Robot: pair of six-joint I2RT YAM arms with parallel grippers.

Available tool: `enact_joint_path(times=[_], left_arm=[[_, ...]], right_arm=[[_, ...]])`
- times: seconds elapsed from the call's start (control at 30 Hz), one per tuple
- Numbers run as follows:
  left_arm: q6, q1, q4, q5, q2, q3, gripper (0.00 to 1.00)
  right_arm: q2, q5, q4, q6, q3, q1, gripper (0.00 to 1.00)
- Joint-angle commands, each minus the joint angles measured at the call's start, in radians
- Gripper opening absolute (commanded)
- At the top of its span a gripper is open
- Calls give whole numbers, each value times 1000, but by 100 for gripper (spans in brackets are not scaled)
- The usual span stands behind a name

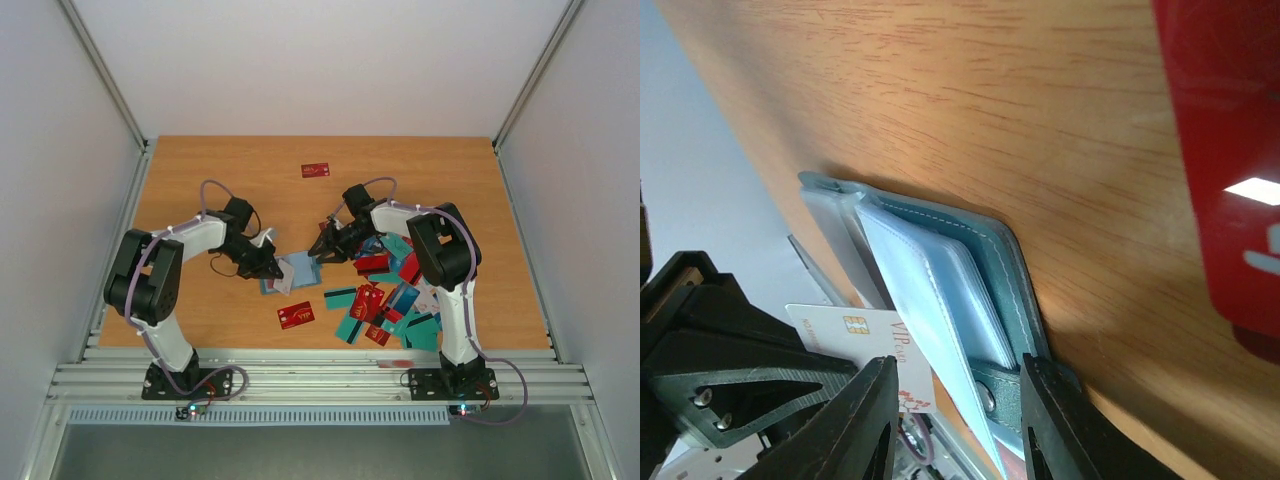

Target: Put the credit cards into the card holder

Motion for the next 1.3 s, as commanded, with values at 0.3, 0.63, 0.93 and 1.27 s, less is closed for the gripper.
enact_joint_path(times=[0.3,0.63,0.93,1.27], left_arm=[[-5,7,108,49,39,-35,0],[-94,38,196,61,50,-64,0],[-100,54,208,69,68,-61,0],[-148,59,216,72,111,-32,0]], right_arm=[[18,3,10,7,-33,-1,35],[8,3,25,6,-76,-1,34],[11,-2,33,0,-94,3,33],[17,-7,33,-8,-96,11,32]])
